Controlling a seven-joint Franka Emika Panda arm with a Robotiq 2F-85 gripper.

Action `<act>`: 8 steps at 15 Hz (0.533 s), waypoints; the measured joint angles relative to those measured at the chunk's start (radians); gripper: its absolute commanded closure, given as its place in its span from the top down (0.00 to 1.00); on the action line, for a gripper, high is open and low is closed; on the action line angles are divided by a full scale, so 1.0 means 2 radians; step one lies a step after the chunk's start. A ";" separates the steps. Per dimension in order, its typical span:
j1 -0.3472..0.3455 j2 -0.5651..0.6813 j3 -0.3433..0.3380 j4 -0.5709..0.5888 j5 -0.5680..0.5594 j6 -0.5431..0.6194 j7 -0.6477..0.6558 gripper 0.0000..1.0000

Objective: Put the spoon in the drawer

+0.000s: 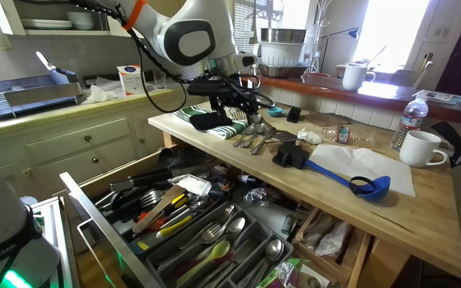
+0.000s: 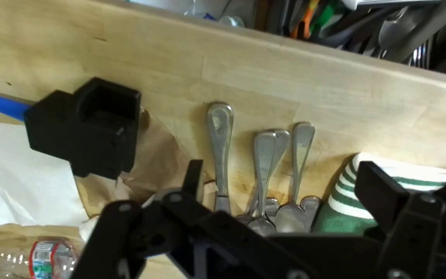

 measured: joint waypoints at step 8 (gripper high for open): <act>-0.035 0.129 0.065 0.098 0.012 0.076 0.007 1.00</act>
